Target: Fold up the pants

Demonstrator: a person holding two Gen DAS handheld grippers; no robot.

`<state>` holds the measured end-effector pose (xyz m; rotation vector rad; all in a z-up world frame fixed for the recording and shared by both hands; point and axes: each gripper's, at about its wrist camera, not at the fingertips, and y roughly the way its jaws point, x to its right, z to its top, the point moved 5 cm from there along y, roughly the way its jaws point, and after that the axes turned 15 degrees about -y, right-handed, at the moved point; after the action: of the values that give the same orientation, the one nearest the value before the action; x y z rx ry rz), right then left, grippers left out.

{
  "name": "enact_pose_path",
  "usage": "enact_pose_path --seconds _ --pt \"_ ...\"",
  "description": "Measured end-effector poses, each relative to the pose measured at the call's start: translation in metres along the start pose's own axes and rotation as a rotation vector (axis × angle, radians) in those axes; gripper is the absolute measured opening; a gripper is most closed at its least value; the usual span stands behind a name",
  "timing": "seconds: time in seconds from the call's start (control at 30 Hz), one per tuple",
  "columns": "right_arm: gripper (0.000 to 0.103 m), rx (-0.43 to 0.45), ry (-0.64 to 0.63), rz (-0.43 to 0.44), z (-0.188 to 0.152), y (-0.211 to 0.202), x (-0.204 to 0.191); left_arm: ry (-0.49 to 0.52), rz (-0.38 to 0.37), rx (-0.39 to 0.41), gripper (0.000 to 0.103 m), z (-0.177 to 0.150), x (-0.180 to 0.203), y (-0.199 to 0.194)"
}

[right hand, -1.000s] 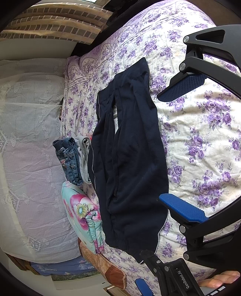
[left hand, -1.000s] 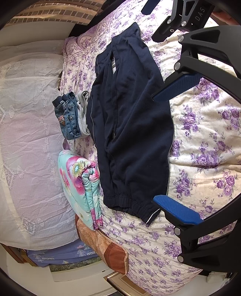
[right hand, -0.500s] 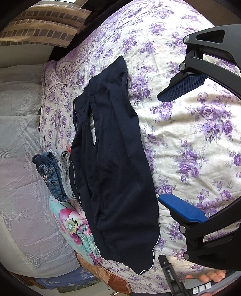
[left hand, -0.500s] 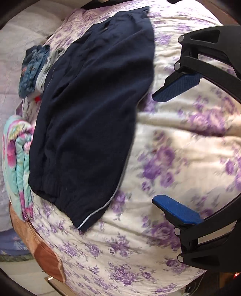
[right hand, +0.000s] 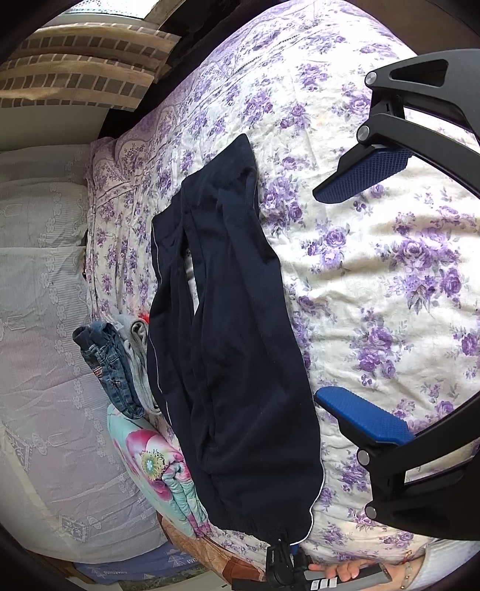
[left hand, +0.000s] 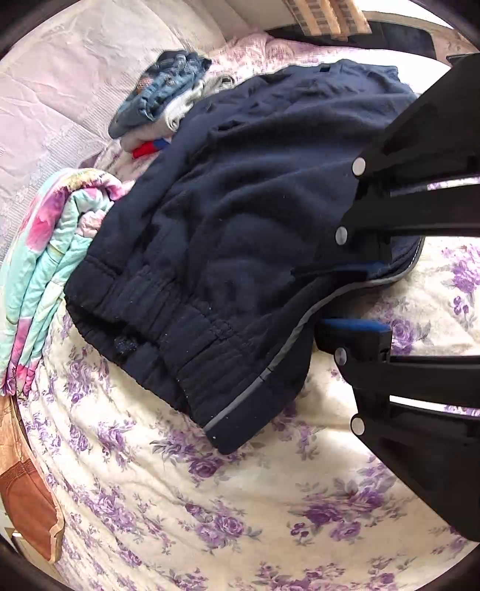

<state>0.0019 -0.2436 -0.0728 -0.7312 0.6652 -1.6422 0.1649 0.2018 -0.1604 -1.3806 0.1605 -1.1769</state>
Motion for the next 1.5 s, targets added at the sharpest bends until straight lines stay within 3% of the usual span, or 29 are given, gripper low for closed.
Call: enact_pose_path --seconds 0.07,0.13,0.33,0.47,0.63,0.7,0.8,0.83,0.87,0.9,0.93,1.03,1.13,1.27,1.4,1.5 --pt "0.100 -0.002 0.004 -0.023 -0.003 -0.001 0.009 -0.032 -0.075 0.014 0.012 0.006 -0.009 -0.008" --pt "0.100 -0.007 0.008 -0.051 -0.007 -0.001 0.021 -0.018 -0.094 0.054 0.012 0.001 -0.017 -0.019" --pt "0.100 -0.082 0.109 -0.149 -0.006 0.015 0.098 0.009 -0.076 0.092 0.012 -0.012 -0.025 -0.024" --pt "0.100 -0.111 0.199 -0.069 0.013 0.046 0.147 0.045 -0.036 0.111 0.012 -0.013 -0.023 -0.018" --pt "0.100 -0.301 0.417 0.160 0.011 0.126 0.167 0.052 -0.041 0.097 0.012 -0.010 -0.031 -0.016" --pt "0.100 -0.337 0.488 0.226 0.005 0.149 0.166 0.049 -0.050 0.086 0.012 -0.009 -0.033 -0.015" --pt "0.100 -0.316 0.504 0.191 0.009 0.168 0.166 0.048 -0.049 0.077 0.012 -0.009 -0.035 -0.012" --pt "0.095 -0.273 0.513 0.176 0.014 0.168 0.167 0.047 -0.045 0.076 0.012 -0.008 -0.035 -0.010" --pt "0.047 -0.206 0.528 0.171 0.019 0.167 0.171 0.045 -0.040 0.076 0.012 -0.007 -0.034 -0.009" --pt "0.009 -0.177 0.533 0.158 0.022 0.168 0.174 0.043 -0.037 0.076 0.012 -0.007 -0.034 -0.008" --pt "0.009 -0.202 0.542 0.177 0.021 0.175 0.177 0.039 -0.034 0.077 0.012 -0.006 -0.033 -0.008" --pt "0.009 -0.161 0.620 0.218 0.016 0.170 0.184 0.038 -0.028 0.094 0.010 -0.007 -0.031 -0.013" --pt "0.008 -0.094 0.569 0.185 0.018 0.135 0.185 0.049 -0.027 0.133 0.009 -0.011 -0.031 -0.028" --pt "0.009 -0.055 0.552 0.234 -0.001 0.078 0.182 0.052 -0.039 0.157 0.008 -0.023 -0.037 -0.060" --pt "0.009 -0.089 0.518 0.210 -0.035 0.049 0.180 0.077 -0.032 0.144 0.008 -0.042 -0.052 -0.085" --pt "0.014 -0.175 0.507 0.196 -0.066 0.068 0.177 0.095 0.037 0.072 0.013 -0.052 -0.065 -0.066"
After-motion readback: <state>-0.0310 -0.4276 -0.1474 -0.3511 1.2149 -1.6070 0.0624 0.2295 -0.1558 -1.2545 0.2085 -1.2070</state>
